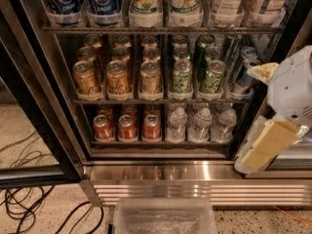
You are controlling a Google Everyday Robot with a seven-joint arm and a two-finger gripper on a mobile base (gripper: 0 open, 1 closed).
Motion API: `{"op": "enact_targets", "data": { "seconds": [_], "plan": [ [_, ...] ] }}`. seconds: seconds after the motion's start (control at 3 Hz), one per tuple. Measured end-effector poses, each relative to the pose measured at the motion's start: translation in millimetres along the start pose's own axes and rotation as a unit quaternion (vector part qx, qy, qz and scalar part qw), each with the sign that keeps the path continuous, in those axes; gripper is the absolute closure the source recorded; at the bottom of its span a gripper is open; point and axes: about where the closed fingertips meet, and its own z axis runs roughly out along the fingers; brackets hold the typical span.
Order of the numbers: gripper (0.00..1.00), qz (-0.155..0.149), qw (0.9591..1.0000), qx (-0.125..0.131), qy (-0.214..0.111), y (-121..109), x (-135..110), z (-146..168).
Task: Pick 7up can from top shelf of fridge
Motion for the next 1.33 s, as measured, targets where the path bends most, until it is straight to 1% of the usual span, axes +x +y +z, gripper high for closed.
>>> {"op": "enact_targets", "data": {
  "seconds": [0.33, 0.67, 1.0, 1.33],
  "plan": [
    [0.0, 0.036, 0.9965, 0.025, -0.072, 4, -13, 20],
    [0.0, 0.076, 0.9873, 0.049, -0.13, -9, -26, 42],
    [0.0, 0.1, 0.9765, 0.074, -0.175, -23, -39, 54],
    [0.0, 0.105, 0.9645, 0.109, -0.217, -28, -54, 55]
  ]
}}
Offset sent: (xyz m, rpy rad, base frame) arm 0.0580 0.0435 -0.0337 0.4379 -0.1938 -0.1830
